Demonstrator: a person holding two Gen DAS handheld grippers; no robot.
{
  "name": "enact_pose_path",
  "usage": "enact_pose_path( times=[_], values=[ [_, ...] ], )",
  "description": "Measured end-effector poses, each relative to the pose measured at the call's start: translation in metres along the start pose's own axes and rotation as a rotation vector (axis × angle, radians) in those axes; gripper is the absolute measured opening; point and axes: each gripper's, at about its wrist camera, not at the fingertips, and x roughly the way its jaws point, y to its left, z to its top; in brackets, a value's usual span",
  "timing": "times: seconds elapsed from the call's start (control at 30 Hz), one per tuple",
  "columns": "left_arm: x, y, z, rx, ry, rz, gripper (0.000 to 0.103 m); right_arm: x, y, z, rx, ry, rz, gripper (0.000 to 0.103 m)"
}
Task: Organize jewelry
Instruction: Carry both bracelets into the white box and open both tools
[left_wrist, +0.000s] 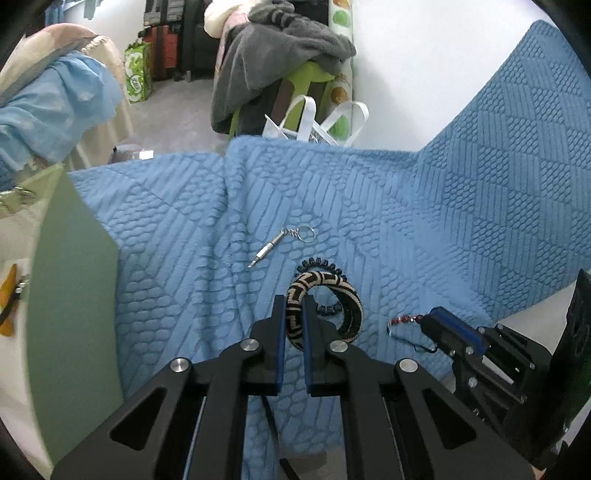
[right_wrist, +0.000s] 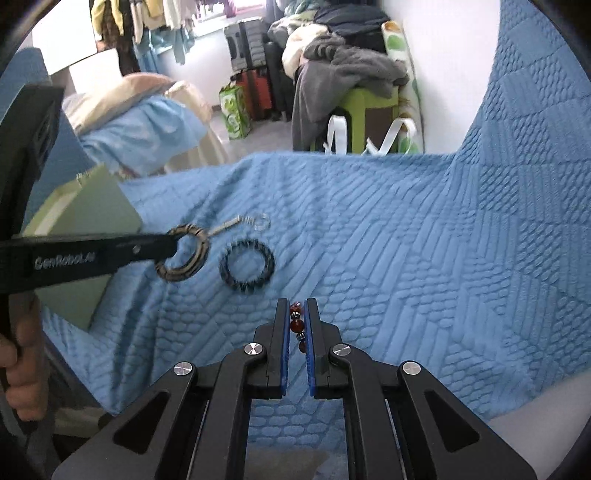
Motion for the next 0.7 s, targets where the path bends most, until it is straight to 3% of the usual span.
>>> enact_pose_path(
  times=[0.4, 0.7],
  values=[
    [-0.085, 0.01, 0.019, -0.047, -0.084, 0.042, 0.007, -0.054, 0.017, 0.046, 0.004, -0.102, 0.018, 0.006],
    [-0.152, 0.026, 0.044, -0.047, -0.172, 0.057, 0.007, -0.093, 0.055, 0.097, -0.025, -0.175, 0.042, 0.006]
  ],
)
